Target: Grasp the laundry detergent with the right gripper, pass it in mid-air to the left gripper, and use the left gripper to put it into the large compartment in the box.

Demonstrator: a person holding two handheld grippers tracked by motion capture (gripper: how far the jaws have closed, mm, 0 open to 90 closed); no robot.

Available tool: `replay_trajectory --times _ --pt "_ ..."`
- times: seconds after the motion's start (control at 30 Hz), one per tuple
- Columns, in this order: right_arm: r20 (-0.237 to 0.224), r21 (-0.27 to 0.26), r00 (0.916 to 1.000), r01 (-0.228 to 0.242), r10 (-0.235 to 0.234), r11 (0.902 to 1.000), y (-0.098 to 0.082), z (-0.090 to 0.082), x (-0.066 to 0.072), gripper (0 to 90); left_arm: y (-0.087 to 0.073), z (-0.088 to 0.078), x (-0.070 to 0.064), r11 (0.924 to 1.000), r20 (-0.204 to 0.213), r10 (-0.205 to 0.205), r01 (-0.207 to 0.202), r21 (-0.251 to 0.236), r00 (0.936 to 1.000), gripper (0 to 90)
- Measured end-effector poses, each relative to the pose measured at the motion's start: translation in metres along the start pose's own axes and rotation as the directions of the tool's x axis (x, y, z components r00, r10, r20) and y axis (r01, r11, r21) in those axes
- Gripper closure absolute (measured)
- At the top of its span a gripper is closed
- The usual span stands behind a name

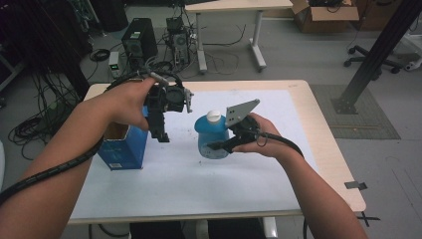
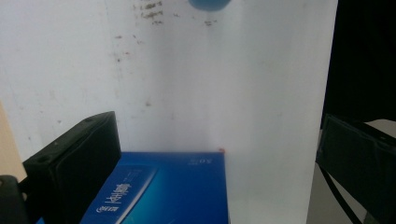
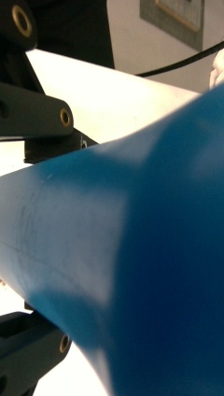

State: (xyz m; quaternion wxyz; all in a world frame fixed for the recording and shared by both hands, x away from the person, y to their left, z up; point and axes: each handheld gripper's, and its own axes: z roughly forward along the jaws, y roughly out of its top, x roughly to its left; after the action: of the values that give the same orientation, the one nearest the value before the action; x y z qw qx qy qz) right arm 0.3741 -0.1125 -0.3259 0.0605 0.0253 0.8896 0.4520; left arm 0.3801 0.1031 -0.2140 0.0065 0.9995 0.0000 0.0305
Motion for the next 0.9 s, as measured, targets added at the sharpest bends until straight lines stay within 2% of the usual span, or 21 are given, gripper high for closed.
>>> replay_trajectory --times 0.4,0.9 --pt "-0.056 -0.009 0.9982 -0.022 0.022 0.9997 -0.004 0.03 0.002 46.0 0.006 0.001 -0.002 0.9998 0.008 0.01 -0.01 -0.017 0.9999 0.2" --pt "-0.075 -0.035 0.9968 -0.03 0.027 0.9989 -0.001 0.047 0.006 45.9 0.017 0.004 -0.004 0.999 0.013 0.032 -0.031 -0.032 0.9994 0.2"
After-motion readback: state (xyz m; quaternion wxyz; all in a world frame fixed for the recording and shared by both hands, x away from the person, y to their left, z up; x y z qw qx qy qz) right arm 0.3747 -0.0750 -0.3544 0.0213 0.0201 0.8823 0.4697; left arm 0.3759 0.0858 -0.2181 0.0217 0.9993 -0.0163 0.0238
